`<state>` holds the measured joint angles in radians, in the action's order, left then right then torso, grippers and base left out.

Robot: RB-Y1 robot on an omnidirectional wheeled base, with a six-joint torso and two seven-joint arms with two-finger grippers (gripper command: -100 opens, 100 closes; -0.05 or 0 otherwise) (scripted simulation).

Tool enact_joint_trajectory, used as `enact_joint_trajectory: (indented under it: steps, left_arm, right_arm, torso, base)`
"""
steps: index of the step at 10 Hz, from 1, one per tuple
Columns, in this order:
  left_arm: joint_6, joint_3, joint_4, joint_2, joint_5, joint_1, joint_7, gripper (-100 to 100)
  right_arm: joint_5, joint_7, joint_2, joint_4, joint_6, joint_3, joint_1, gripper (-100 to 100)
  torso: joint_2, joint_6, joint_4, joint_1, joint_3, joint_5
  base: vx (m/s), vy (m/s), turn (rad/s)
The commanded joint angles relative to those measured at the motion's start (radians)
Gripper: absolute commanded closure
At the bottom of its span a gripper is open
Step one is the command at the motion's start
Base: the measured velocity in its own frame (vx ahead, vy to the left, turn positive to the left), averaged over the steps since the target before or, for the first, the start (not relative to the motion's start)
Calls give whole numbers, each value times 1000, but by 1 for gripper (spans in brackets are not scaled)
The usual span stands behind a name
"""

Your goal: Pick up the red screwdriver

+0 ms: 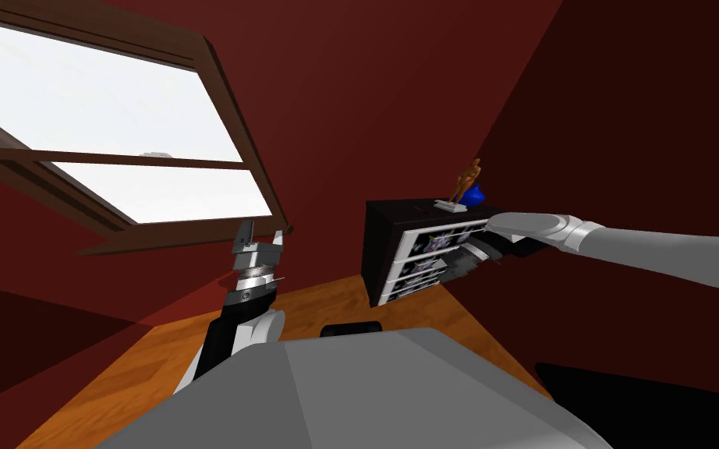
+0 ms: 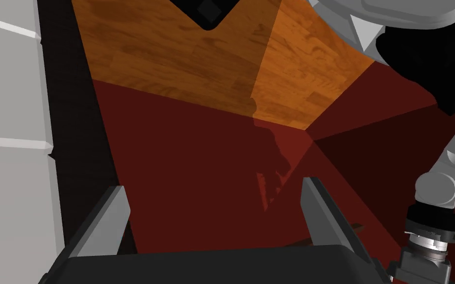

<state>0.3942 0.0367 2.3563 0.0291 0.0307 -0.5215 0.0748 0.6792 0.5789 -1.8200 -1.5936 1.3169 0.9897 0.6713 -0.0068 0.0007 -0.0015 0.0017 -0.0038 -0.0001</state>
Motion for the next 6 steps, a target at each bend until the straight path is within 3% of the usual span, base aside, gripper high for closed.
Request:
enact_joint_trajectory:
  steps: [1,2,3,5,6]
  left_arm:
    - [0,0,0,0,0,0,0,0]
    - [0,0,0,0,0,0,0,0]
    - [0,0,0,0,0,0,0,0]
    - [0,0,0,0,0,0,0,0]
    - [0,0,0,0,0,0,0,0]
  right_arm:
    - [7,7,-50,23,21,22,47,-100]
    - [7,7,-79,23,21,22,47,-100]
    - [26,19,-112,55,41,67,92,-100]
    - [26,19,-158,55,41,67,104,-100]
    - [42,29,-190,86,60,111,152,-100]
  torso:
    - [0,0,0,0,0,0]
    - [0,1,0,0,0,0]
    - [3,1,1,0,2,0]
    - [1,0,0,0,0,0]
    - [4,1,1,0,2,0]
  base:
    - [95,25,84]
    - [45,18,-19]
    - [86,23,139]
    - [63,19,55]
    - [79,23,143]
